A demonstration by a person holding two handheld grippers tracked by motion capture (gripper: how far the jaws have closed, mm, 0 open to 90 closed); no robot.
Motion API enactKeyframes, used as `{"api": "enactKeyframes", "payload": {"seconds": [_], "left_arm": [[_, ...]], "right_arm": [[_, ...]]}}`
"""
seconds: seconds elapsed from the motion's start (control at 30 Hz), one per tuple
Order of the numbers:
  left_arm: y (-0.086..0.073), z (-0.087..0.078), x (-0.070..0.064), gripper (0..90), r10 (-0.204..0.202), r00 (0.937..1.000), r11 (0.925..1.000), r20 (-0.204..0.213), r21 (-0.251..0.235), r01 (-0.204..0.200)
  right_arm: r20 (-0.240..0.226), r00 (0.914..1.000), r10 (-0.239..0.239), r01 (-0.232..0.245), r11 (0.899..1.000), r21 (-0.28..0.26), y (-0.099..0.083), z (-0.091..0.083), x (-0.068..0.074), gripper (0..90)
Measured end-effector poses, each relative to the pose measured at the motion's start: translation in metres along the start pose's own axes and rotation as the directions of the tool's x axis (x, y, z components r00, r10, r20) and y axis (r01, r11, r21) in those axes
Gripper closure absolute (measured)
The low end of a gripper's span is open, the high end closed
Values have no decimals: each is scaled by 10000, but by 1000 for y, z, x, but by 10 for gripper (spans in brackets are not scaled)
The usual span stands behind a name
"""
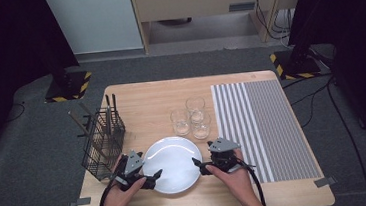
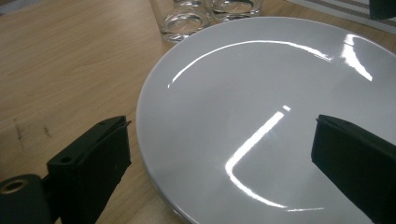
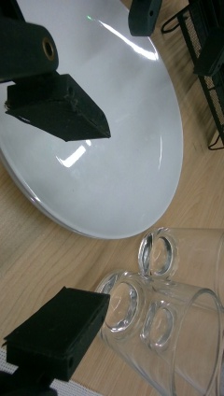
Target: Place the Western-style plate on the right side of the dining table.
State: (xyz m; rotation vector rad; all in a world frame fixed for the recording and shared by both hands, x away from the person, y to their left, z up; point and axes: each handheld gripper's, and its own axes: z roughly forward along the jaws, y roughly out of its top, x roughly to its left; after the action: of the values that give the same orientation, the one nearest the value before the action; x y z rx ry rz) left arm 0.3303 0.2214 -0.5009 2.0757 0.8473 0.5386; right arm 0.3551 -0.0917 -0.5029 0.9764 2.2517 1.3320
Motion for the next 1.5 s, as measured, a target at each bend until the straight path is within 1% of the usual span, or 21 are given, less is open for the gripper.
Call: {"api": "enactKeyframes", "payload": {"seconds": [0.07,0.13,0.27,0.4,0.43,0.47,0.53,0.57,0.6,0.63,0.77,0.8,0.87,1.0,1.1,1.17,1.2,1.3,1.4,1.43,1.5], "left_arm": [[0,0,-1,48,-12,10000,10000,29,-14,12],[0,0,-2,49,97,9999,10000,52,21,-97],[0,-1,-4,61,181,9998,9998,48,102,-182],[-1,-3,-4,77,170,9999,9996,-22,246,-169],[-1,-3,-4,84,170,9999,9996,-22,246,-169],[-2,-5,-5,97,96,9999,9996,-99,258,-93],[-3,-7,-5,135,35,9998,9996,-176,297,-30],[-3,-9,-5,179,-34,9996,9997,-284,244,41],[-3,-11,-4,220,-235,9991,9996,-341,167,241],[-4,-12,-3,239,-417,9986,9990,-339,127,421],[-6,-12,-2,346,-609,9971,9976,-450,294,622],[-6,-11,-2,373,-599,9972,9975,-451,344,615],[-6,-10,-3,435,-520,9969,9969,-596,552,553],[-7,-13,1,513,-655,9940,9960,-872,547,704],[-9,-14,3,564,-797,9904,9941,-1128,648,874],[-9,-15,3,604,-761,9849,9936,-1552,712,880],[-9,-17,4,633,-716,9833,9939,-1673,706,844],[-10,-16,6,667,-807,9824,9916,-1682,867,963],[-11,-13,5,678,-888,9824,9888,-1643,1038,1068],[-12,-11,5,679,-875,9830,9880,-1615,1119,1064],[-12,-9,4,680,-1022,9844,9862,-1433,1147,1191]], "right_arm": [[13,10000,-38,38,10000,-26,-1,-1,1,167],[18,10000,-31,31,10000,-43,-1,-1,2,167],[35,10000,-4,4,9999,-137,-1,-3,1,184],[25,10000,25,-25,9998,-186,-1,-4,1,252],[25,10000,25,-25,9998,-186,-1,-4,1,252],[-28,9999,103,-103,9999,-96,-2,-4,0,292],[-70,9999,159,-159,9998,-84,-4,-5,-1,342],[-120,9997,225,-226,9997,-81,-4,-5,-1,364],[-150,9996,259,-261,9996,-97,-5,-6,-2,385],[-150,9996,255,-256,9996,-95,-5,-7,-2,408],[-254,9990,358,-362,9992,-170,-5,-9,-4,464],[-268,9989,373,-378,9991,-171,-5,-9,-4,470],[-266,9989,375,-378,9992,-117,-5,-8,-4,475],[-326,9987,381,-384,9992,-103,-5,-8,-4,484],[-317,9987,393,-396,9992,-100,-5,-8,-4,483],[-365,9986,392,-394,9992,-63,-5,-7,-3,479],[-385,9985,397,-399,9992,-46,-5,-7,-3,476],[-445,9981,425,-424,9991,25,-6,-6,-2,465],[-503,9977,458,-455,9989,76,-7,-5,-2,454],[-515,9977,452,-447,9989,106,-7,-5,-2,451],[-524,9975,478,-470,9988,162,-7,-5,-2,450]]}}
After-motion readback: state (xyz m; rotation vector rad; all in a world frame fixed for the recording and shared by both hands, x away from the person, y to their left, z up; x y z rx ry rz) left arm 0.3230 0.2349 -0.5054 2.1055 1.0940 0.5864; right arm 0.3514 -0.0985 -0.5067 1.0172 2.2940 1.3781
